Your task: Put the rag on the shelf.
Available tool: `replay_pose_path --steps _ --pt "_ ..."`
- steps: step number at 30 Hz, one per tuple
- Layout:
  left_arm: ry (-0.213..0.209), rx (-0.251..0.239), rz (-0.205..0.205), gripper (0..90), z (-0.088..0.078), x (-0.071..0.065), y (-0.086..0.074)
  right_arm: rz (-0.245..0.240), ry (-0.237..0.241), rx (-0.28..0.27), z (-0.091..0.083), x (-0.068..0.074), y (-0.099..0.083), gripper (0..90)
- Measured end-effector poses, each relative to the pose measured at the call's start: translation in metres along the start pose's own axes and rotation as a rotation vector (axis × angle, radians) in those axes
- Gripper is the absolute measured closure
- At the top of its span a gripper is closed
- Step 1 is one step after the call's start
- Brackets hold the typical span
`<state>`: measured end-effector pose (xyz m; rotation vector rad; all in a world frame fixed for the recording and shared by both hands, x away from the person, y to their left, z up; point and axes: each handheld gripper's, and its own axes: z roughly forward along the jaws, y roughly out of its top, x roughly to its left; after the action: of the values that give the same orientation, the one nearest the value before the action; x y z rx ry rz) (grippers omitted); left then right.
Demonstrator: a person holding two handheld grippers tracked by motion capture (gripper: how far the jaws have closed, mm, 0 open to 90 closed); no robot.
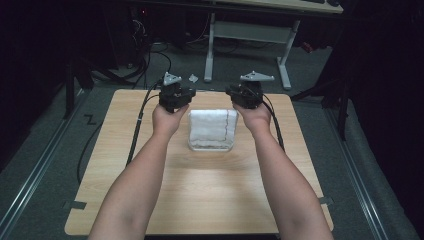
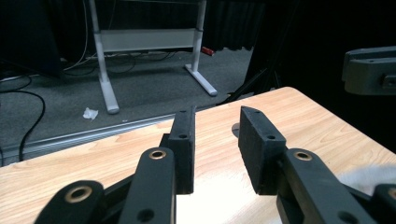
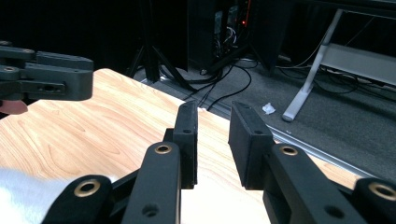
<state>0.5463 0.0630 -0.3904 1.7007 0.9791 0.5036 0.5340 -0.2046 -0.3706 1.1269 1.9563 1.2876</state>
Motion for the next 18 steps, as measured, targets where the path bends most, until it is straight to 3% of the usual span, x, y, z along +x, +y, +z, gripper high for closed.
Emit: replay_pose_path --steps 5,10,11,18 --pt "0.003 -0.004 -0.007 67.2 -0.009 0.0 -0.004 -0.002 -0.001 -0.002 -0.005 -0.001 -0.001 72.2" --pt "0.022 0.013 0.042 66.4 -0.021 -0.003 -0.007 -0.005 -0.004 -0.022 -0.019 0.002 -0.003 69.8" --pt "0.026 -0.004 0.053 66.3 -0.024 -0.004 -0.008 0.005 0.003 -0.026 -0.022 0.002 -0.003 69.5" --pt "0.034 -0.001 0.043 64.9 -0.047 0.0 -0.019 -0.018 -0.009 -0.042 -0.045 0.01 -0.014 65.5"
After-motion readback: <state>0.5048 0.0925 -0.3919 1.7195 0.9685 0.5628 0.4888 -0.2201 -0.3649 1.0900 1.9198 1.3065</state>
